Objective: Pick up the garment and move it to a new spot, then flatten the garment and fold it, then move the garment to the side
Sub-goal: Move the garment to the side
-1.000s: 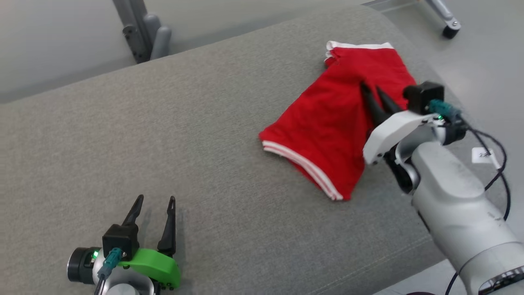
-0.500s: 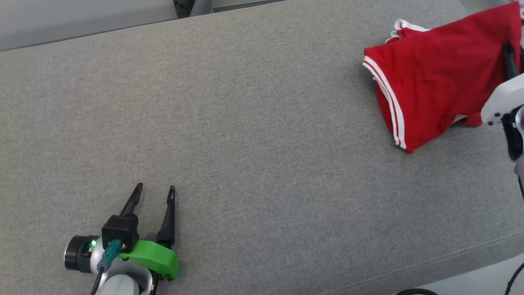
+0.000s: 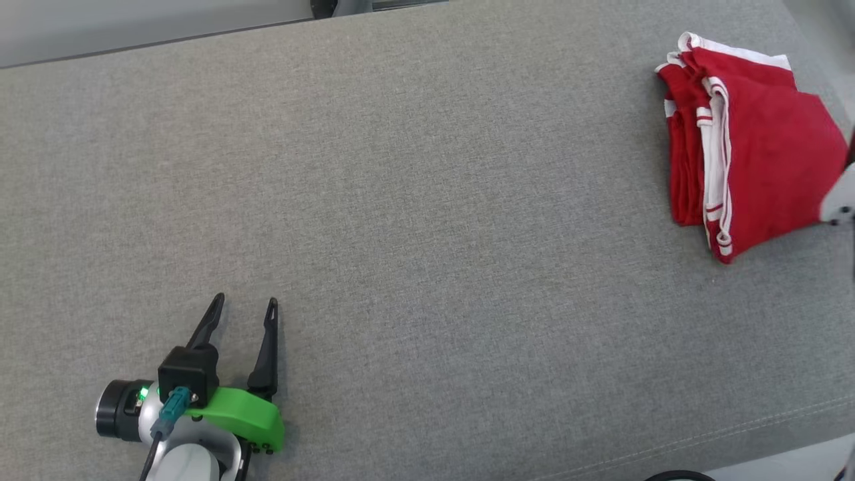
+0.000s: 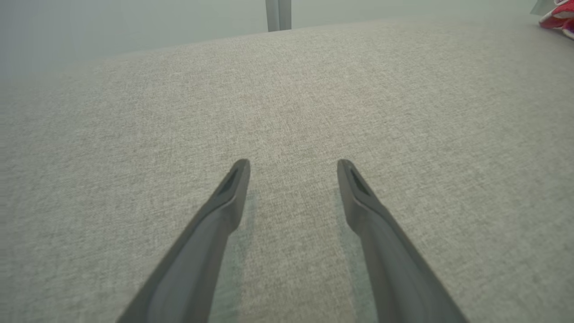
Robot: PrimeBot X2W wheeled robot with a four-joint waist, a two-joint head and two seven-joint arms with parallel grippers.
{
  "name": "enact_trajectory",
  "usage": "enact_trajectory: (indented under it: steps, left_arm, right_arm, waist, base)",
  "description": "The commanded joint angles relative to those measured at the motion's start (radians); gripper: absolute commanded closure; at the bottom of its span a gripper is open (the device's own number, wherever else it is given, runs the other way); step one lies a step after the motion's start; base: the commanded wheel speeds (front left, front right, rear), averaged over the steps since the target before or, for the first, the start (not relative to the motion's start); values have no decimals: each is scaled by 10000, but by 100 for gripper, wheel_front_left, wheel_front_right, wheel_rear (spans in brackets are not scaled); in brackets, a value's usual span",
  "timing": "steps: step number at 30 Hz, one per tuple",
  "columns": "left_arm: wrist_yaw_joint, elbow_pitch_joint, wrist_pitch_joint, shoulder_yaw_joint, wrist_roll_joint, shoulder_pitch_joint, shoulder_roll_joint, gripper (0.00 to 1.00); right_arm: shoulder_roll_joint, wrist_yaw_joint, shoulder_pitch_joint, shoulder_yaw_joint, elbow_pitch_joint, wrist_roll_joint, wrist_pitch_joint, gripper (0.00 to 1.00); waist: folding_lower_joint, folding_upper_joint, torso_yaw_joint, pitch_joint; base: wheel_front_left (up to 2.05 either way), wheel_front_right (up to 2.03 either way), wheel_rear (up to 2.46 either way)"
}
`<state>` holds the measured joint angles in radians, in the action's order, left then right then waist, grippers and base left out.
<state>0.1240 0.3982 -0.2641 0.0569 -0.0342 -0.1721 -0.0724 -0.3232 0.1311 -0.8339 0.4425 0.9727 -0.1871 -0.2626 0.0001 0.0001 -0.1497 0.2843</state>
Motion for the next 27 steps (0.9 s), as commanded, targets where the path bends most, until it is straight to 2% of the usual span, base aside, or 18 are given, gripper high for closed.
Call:
enact_trajectory:
  steps: [1, 3, 6, 10, 16, 20, 27]
  left_arm:
    - [-15, 38, 6, -79, 29, 107, -9, 0]
    - [-51, 42, 6, -118, -38, 194, 19, 0]
    - [-97, 45, 6, -164, -91, 289, 56, 0]
    - [-156, 74, 6, -263, -171, 476, 95, 0]
    - [-250, 83, 6, -391, -299, 739, 149, 0]
    - [-297, 81, 6, -448, -430, 950, 175, 0]
    - [-432, 86, 6, -523, -604, 1327, 202, 0]
  right_arm:
    - [206, -12, 231, 64, -242, -119, -22, 0]
    - [764, -12, 385, -82, -798, -302, -22, 0]
    - [1498, -10, 873, -876, -1619, -77, -21, 0]
    - [2002, -12, 1642, -2283, -2573, 687, -23, 0]
    - [2405, -10, 3106, -3897, -3797, 2065, -23, 0]
    - [2596, -10, 4120, -4254, -4264, 2656, -23, 0]
    - [2697, -10, 5301, -4540, -4437, 2963, -23, 0]
  waist:
    - [-1, -1, -37, -138]
    - [-1, -1, -55, -297]
    - [-1, -1, -73, -563]
    - [-1, -1, -57, -950]
    - [-1, -1, 108, -1485]
    - [-1, -1, 269, -1807]
    - [-1, -1, 466, -2306]
  base:
    - [0, 0, 0]
    - [0, 0, 0]
    - [0, 0, 0]
    - [0, 0, 0]
    - [0, 0, 0]
    - [0, 0, 0]
    - [0, 0, 0]
